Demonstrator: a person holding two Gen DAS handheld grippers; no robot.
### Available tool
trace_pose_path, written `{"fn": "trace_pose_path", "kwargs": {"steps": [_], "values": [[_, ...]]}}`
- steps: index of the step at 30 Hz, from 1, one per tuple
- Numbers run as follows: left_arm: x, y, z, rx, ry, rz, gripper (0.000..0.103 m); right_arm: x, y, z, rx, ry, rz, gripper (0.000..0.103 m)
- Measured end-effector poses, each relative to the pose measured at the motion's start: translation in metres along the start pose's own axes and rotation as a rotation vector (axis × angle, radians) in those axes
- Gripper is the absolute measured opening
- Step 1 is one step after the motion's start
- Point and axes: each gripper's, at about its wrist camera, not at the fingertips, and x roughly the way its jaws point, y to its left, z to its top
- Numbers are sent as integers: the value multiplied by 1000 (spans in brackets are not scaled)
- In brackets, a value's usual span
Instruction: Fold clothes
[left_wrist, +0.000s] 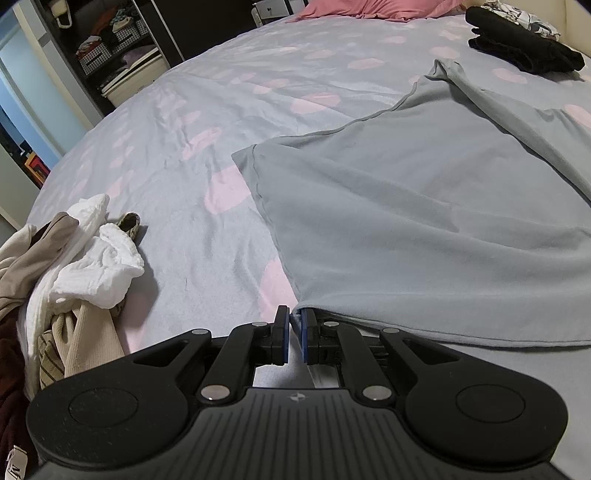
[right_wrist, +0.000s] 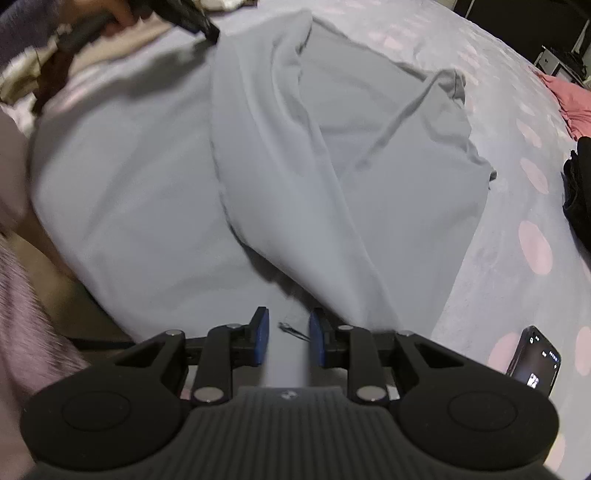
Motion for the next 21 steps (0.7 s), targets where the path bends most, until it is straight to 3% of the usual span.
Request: {"fn": "trace_pose_path", "kwargs": {"steps": [2, 3, 4, 9, 14, 21], "values": [[0, 0, -1, -2, -1, -2, 4, 4, 0, -2, -17, -2, -1, 23], [0, 0, -1, -3, -1, -3, 4, 3, -1, -2, -17, -4, -4, 12], [0, 1, -1, -6, 0, -6, 4, 2, -3, -2, -12, -6, -3, 10], [0, 3, 0, -19, 1, -19, 4, -27, -18, 2, 85, -35, 91, 9], [-2, 11, -1, -73, 1, -48, 4, -65, -13, 5, 131, -53, 277, 9], [-4, 24, -2, -160, 2, -94, 3, -96, 26, 23, 129, -87, 611, 9]]}}
